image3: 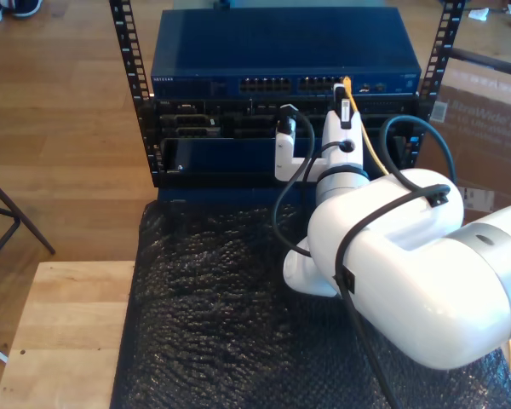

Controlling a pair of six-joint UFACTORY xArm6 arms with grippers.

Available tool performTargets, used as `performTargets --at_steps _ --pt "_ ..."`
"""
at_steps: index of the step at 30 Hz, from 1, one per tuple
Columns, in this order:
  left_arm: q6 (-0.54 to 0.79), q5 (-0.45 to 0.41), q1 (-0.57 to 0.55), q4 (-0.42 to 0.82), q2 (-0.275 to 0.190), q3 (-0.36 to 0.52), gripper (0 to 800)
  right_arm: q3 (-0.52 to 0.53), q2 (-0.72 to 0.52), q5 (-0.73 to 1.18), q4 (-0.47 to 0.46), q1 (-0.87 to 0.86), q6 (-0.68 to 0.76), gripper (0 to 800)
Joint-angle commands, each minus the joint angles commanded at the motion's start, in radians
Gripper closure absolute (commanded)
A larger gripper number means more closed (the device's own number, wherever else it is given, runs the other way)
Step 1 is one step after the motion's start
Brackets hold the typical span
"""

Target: Grab the cable and plug it in

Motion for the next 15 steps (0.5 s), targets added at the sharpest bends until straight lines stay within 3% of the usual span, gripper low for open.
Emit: performTargets --at_steps 6,15 --pt "0.0 0.0 0.0 0.0 0.0 0.0 0 0.18 -0.166 0.089 -0.002 0.0 0.003 308" --pt "0.0 0.0 0.0 0.0 0.0 0.0 0 0.362 -0.446 0.318 -0.008 -0.008 0.002 209"
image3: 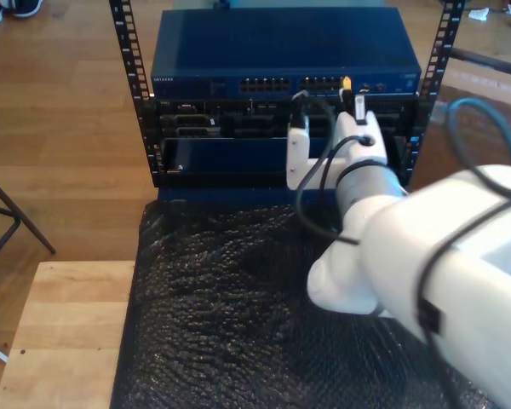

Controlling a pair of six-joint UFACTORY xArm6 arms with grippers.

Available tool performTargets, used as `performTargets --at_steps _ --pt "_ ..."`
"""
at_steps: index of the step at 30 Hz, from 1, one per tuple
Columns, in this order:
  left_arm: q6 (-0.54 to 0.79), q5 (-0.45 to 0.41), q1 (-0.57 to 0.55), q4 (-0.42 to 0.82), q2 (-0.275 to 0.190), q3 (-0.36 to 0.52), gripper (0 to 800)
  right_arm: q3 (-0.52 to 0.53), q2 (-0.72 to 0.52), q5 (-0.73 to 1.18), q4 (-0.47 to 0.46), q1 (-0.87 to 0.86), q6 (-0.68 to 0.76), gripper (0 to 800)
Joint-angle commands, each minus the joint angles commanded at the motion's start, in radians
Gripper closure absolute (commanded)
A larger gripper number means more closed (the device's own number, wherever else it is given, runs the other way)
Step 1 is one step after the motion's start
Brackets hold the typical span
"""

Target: Grab the cable and plug it in

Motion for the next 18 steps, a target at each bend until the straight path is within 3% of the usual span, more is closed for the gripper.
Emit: performTargets --at_steps 7,12,18 --pt "0.0 0.0 0.002 0.0 0.0 0.0 0 0.074 -0.207 0.253 -0.015 -0.083 -0.005 190" --pt "0.0 0.0 0.0 0.0 0.0 0.0 0 0.104 -0.334 0.511 -0.095 -0.173 -0.029 101" --pt "0.0 0.0 0.0 0.0 0.0 0.0 0 0.152 -0.502 0.807 -0.16 -0.356 -0.051 90"
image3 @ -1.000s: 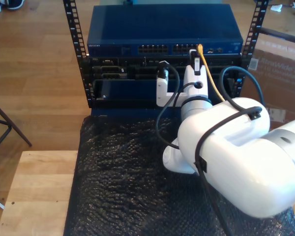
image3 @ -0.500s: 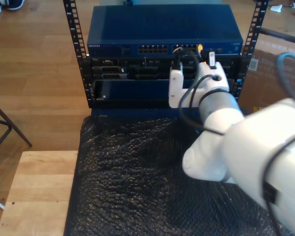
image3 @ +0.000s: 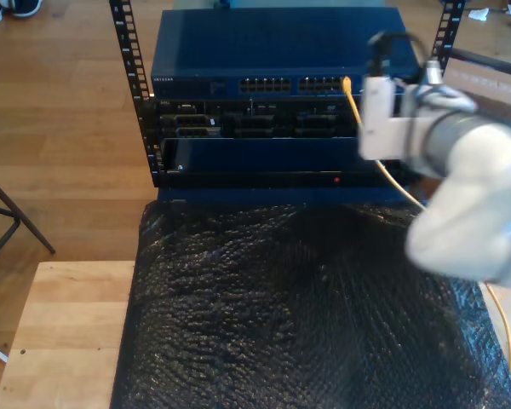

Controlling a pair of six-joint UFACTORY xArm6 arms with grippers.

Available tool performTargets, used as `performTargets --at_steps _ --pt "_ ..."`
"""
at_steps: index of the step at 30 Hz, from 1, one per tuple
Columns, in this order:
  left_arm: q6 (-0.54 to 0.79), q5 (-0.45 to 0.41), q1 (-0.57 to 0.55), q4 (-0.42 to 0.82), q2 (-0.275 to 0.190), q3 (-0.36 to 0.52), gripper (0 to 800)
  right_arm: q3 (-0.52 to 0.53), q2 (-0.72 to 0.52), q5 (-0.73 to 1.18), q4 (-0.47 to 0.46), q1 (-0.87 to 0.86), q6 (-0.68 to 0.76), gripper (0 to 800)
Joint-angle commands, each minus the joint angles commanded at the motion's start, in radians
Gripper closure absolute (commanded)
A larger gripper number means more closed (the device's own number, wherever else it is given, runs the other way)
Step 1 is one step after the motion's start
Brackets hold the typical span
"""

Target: Grab the cable and plug it in

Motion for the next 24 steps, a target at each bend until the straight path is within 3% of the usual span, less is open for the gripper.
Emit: performTargets --at_steps 6,13,24 --pt "0.0 0.0 0.0 0.0 0.0 0.0 0 0.006 -0.101 0.298 -0.064 -0.173 -0.133 10" --pt "0.0 0.0 0.0 0.0 0.0 0.0 0 0.002 -0.18 0.618 -0.064 -0.407 -0.29 4" --pt "0.0 0.0 0.0 0.0 0.0 0.0 0 0.055 -0.282 0.914 -0.068 -0.736 -0.586 3"
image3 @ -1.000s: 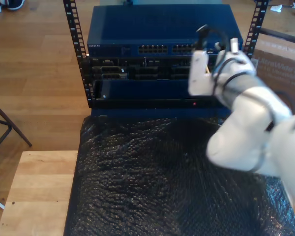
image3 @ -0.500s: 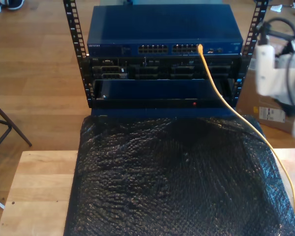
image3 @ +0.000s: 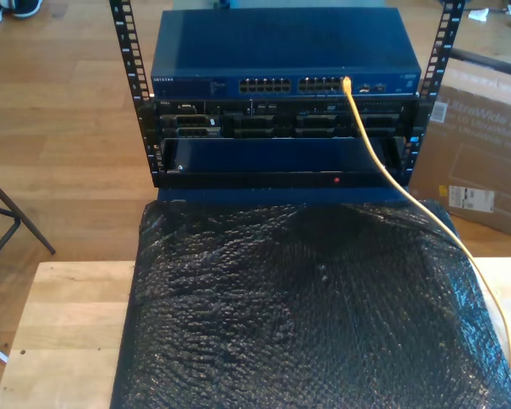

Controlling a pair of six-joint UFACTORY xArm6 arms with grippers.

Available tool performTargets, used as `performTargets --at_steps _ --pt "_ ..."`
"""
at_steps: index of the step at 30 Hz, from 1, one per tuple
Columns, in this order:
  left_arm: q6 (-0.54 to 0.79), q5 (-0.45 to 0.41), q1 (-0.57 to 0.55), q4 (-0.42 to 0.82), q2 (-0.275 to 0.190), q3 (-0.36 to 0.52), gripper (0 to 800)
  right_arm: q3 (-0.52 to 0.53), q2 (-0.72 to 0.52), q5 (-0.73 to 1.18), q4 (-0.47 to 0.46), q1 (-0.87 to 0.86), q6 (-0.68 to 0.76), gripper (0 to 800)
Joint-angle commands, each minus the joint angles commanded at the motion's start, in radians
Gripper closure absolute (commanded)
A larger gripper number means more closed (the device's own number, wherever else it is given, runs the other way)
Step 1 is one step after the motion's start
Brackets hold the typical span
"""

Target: Grab the cable and plug it in

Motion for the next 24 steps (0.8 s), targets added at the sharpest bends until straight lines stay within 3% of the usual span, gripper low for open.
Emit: performTargets --at_steps 6,13,24 --pt "0.0 0.0 0.0 0.0 0.0 0.0 0 0.035 -0.044 0.176 -0.015 -0.224 -0.195 3" --pt "0.0 0.0 0.0 0.0 0.0 0.0 0 0.072 -0.101 0.387 -0.138 -0.414 -0.334 2" --pt "0.0 0.0 0.0 0.0 0.0 0.0 0 0.199 -0.17 0.434 -0.281 -0.635 -0.557 2"
